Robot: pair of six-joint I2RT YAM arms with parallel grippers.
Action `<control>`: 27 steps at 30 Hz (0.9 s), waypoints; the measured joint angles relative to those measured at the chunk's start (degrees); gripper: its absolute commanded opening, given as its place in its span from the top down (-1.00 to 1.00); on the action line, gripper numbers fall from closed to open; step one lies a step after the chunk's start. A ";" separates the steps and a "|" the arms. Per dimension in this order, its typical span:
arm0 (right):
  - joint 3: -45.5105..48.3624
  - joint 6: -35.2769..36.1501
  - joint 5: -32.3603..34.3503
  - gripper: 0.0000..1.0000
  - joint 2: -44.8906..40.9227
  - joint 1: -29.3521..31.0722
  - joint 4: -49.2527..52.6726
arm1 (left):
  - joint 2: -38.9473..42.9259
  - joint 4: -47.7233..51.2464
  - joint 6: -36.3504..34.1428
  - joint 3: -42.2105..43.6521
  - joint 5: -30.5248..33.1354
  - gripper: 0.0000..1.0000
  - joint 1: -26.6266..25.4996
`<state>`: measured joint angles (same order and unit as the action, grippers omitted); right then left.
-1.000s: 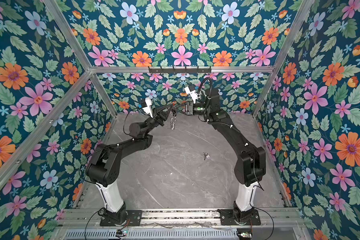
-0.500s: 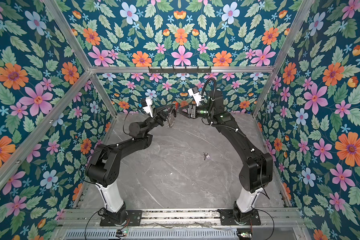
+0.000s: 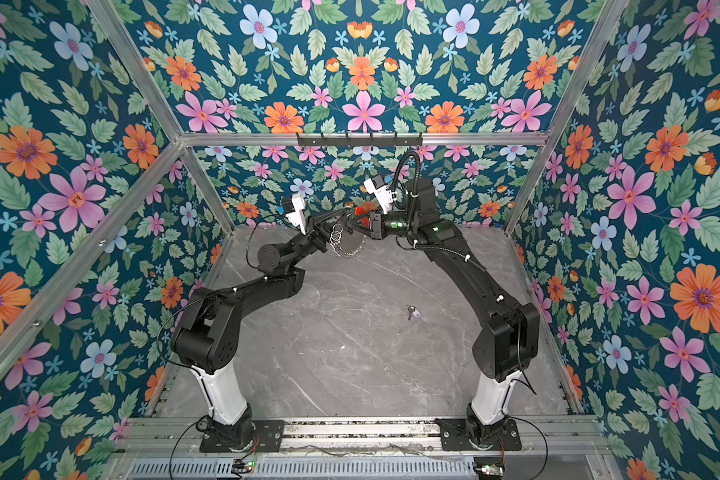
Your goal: Put the keys on the keyring
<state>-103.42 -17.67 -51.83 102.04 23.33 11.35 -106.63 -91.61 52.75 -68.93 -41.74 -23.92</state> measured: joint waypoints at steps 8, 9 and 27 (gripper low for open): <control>1.46 4.57 3.96 0.97 -3.23 -0.15 4.72 | 0.00 0.02 -0.02 0.22 -0.50 1.00 0.15; 1.73 4.98 4.24 0.99 -3.65 -0.33 5.07 | 0.00 0.02 -0.02 0.26 -0.66 1.00 0.22; 4.22 6.19 7.04 0.09 -4.76 -2.34 6.34 | 0.17 -0.09 -0.20 1.57 -1.60 1.00 0.70</control>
<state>-99.20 -11.49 -44.80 97.27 20.99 17.69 -106.45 -91.70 52.56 -67.35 -43.33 -23.22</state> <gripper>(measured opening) 0.447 0.050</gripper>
